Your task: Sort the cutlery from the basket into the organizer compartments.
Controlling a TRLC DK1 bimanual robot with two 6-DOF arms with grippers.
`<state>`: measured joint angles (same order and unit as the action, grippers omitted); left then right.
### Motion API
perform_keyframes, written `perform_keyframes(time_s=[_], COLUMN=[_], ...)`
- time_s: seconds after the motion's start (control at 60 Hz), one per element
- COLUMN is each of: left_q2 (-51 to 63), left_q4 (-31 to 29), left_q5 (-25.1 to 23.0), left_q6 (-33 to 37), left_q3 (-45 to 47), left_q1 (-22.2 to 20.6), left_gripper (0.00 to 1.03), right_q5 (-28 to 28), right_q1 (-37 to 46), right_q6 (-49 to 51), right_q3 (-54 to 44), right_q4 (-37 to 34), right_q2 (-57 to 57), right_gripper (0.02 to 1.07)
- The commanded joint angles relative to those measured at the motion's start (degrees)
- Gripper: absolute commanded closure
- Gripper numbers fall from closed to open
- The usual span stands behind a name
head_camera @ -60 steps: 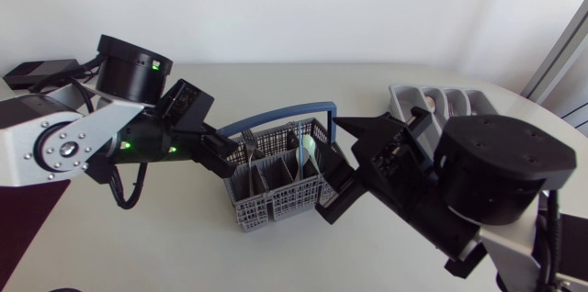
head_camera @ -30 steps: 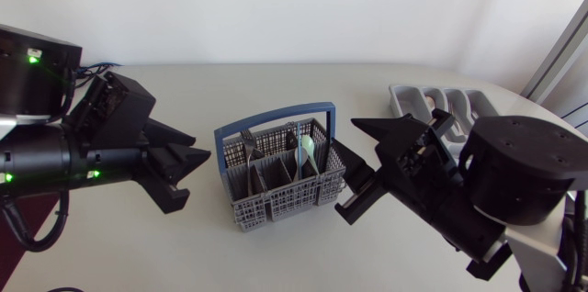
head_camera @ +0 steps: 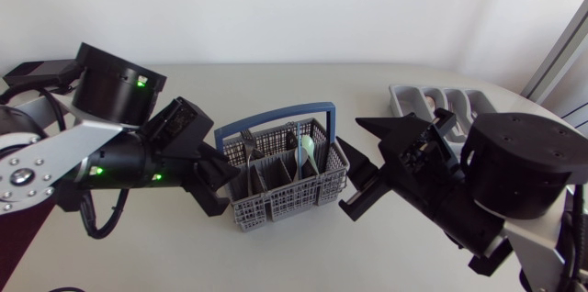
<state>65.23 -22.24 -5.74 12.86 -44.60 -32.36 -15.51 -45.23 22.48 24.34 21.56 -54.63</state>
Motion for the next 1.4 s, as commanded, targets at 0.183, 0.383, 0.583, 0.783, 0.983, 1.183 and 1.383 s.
perform_keyframes(time_s=[0.183,0.383,0.583,0.783,0.983,1.183,1.383], left_q2=[6.5,12.1,14.2,14.6,14.9,18.0,21.3], left_q4=[5.9,8.7,9.7,10.1,14.2,18.1,19.9], left_q5=[-0.2,-0.2,-0.3,-0.4,-0.5,-0.5,0.4], left_q6=[4.4,7.3,9.3,9.4,6.0,3.0,1.4], left_q3=[1.3,-1.8,-4.0,-4.2,-3.6,-4.0,-4.4], left_q1=[6.0,9.0,11.4,12.0,11.1,10.0,8.9], left_gripper=[0.65,0.65,0.65,0.65,0.65,0.65,0.65], right_q5=[1.1,1.3,1.3,1.4,1.4,1.4,1.9], right_q1=[0.9,0.9,0.9,0.8,0.7,0.8,0.9], right_q6=[-1.6,-2.0,-2.2,-2.4,-2.4,-2.4,-2.8], right_q3=[-1.2,-0.2,0.2,0.2,0.5,0.4,0.1], right_q4=[0.4,1.4,1.6,2.0,2.0,2.0,2.2], right_q2=[-0.5,-3.2,-4.6,-5.4,-5.3,-5.3,-5.3], right_gripper=[0.55,0.55,0.54,0.53,0.53,0.53,0.53])
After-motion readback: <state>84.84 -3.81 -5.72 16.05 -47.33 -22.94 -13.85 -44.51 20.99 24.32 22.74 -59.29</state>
